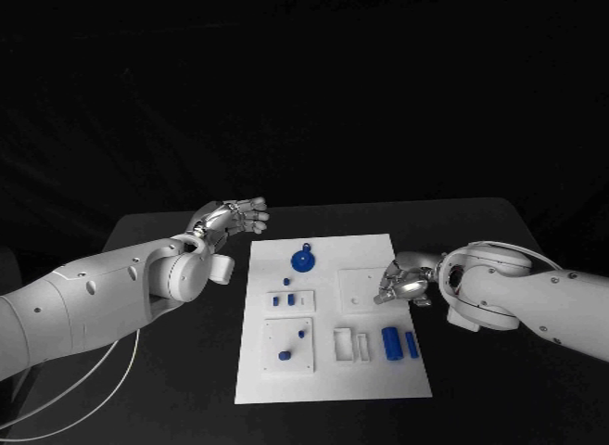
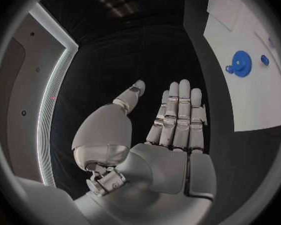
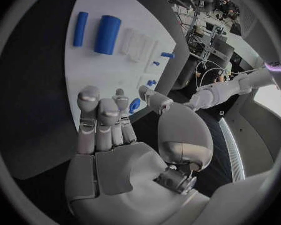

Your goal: Assemble the parts on the task board

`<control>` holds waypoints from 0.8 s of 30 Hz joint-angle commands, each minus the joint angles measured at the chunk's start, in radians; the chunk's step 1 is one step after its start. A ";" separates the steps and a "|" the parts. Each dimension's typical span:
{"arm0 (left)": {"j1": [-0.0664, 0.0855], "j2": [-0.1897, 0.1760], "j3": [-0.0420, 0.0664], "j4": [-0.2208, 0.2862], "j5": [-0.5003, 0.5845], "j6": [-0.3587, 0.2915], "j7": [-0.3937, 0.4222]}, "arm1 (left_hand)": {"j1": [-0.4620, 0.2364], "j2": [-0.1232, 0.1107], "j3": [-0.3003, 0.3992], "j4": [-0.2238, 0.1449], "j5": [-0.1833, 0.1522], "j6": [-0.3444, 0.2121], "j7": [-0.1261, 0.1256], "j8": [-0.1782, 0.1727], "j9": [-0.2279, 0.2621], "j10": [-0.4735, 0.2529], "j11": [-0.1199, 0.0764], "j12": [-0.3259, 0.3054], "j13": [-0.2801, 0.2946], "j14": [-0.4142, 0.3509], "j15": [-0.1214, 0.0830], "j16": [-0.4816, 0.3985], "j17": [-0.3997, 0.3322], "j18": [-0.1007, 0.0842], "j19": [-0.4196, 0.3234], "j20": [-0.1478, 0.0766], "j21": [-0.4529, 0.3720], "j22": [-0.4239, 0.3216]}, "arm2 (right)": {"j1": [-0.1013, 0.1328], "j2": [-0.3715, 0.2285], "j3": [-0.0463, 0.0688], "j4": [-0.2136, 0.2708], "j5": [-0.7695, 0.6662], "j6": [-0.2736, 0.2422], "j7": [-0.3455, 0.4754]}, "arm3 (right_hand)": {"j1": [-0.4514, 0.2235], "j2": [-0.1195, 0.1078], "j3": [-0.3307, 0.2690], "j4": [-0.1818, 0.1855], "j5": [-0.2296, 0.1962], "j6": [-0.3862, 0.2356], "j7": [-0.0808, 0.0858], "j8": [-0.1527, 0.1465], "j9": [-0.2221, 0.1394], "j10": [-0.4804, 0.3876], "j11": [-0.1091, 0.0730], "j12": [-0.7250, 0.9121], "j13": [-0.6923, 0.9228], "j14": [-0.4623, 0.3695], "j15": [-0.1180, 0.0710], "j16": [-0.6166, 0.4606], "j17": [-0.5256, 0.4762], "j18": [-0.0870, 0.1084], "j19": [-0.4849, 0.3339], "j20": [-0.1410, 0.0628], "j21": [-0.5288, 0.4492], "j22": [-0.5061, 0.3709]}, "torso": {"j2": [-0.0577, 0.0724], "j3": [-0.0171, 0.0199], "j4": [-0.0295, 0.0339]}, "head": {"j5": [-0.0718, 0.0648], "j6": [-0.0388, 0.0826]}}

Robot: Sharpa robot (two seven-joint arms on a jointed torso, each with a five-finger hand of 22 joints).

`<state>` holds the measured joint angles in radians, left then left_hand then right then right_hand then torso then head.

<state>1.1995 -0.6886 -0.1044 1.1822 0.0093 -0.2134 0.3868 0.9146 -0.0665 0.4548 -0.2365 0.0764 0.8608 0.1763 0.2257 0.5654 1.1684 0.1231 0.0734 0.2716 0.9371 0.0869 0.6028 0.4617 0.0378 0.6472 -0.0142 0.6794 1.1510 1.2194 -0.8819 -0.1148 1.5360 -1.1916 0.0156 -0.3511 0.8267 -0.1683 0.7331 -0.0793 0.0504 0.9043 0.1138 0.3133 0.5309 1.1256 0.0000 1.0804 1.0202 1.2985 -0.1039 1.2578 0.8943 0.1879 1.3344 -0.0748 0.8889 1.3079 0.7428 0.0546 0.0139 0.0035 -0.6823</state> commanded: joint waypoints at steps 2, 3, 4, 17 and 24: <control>-0.004 -0.002 0.001 0.003 0.008 0.033 0.024 | -0.031 -0.002 -0.023 0.004 -0.004 -0.016 0.000 0.000 -0.004 -0.010 0.002 -0.002 -0.003 0.007 0.002 -0.012 0.006 0.010 -0.001 0.003 -0.008 0.000 | -0.004 -0.025 -0.006 0.027 0.013 0.060 -0.060 | -0.031 0.028 0.005 -0.014 -0.002 0.012 -0.001 0.012 0.017 -0.011 -0.002 0.041 0.042 -0.014 -0.006 0.019 0.023 0.074 -0.010 -0.008 0.028 0.026 | -0.004 0.0026 -0.0051 | -0.007 -0.005; -0.005 -0.003 0.001 0.003 0.008 0.035 0.024 | -0.036 -0.001 -0.026 0.004 -0.004 -0.017 0.000 0.000 -0.005 -0.010 0.002 -0.002 -0.003 0.006 0.002 -0.013 0.007 0.010 -0.001 0.003 -0.009 0.000 | -0.006 -0.032 -0.009 0.034 0.013 0.065 -0.067 | -0.037 0.028 0.006 -0.015 -0.002 0.014 -0.002 0.013 0.019 -0.012 -0.002 0.043 0.045 -0.015 -0.006 0.020 0.025 0.074 -0.011 -0.009 0.031 0.025 | -0.005 0.0028 -0.0059 | -0.008 -0.006; -0.006 -0.003 0.001 0.003 0.008 0.036 0.024 | -0.041 -0.001 -0.029 0.005 -0.004 -0.018 0.001 0.000 -0.006 -0.011 0.002 -0.002 -0.004 0.006 0.002 -0.015 0.009 0.011 -0.001 0.003 -0.010 0.000 | -0.008 -0.037 -0.010 0.040 0.013 0.065 -0.070 | -0.041 0.027 0.005 -0.015 -0.002 0.016 -0.003 0.015 0.021 -0.013 -0.002 0.044 0.047 -0.016 -0.006 0.020 0.027 0.074 -0.011 -0.009 0.033 0.025 | -0.005 0.0026 -0.0056 | -0.008 -0.006; -0.015 -0.008 0.001 0.000 0.011 0.044 0.022 | -0.073 0.004 -0.042 0.017 -0.009 -0.022 0.002 0.000 -0.010 -0.014 0.003 -0.002 -0.006 0.006 0.003 -0.024 0.017 0.012 -0.001 0.004 -0.017 0.000 | -0.029 -0.088 -0.024 0.080 0.008 0.093 -0.104 | -0.102 0.020 0.013 -0.016 -0.002 0.037 -0.013 0.030 0.052 -0.009 -0.011 0.054 0.076 -0.017 -0.015 0.024 0.049 0.074 -0.018 -0.015 0.063 0.023 | -0.005 -0.0001 -0.0052 | -0.022 -0.010; -0.016 -0.008 0.001 -0.003 0.011 0.045 0.021 | -0.077 0.005 -0.043 0.019 -0.009 -0.023 0.002 0.000 -0.011 -0.015 0.003 -0.002 -0.006 0.006 0.003 -0.026 0.019 0.012 -0.001 0.004 -0.019 0.000 | -0.039 -0.088 -0.038 0.074 0.008 0.115 -0.118 | -0.120 0.022 0.014 -0.018 -0.001 0.039 -0.014 0.031 0.059 -0.006 -0.013 0.053 0.082 -0.016 -0.017 0.025 0.056 0.074 -0.019 -0.016 0.071 0.023 | -0.004 -0.0012 -0.0061 | -0.024 -0.010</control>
<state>1.1831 -0.6986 -0.1045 1.1783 0.0133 -0.1884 0.3939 0.8492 -0.0605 0.4163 -0.2198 0.0727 0.8456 0.1756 0.2257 0.5552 1.1589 0.1254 0.0734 0.2669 0.9371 0.0869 0.5814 0.4795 0.0377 0.6472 -0.0142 0.6657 1.1507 1.1817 -0.9714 -0.1527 1.6117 -1.1824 0.0874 -0.4496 0.7157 -0.1442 0.7440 -0.0967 0.0504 0.9275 0.0917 0.3408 0.5898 1.1205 -0.0056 1.1310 1.1015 1.2858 -0.1167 1.2811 0.9502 0.1874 1.3207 -0.0871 0.9561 1.3076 0.7376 0.0537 0.0086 -0.0196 -0.6924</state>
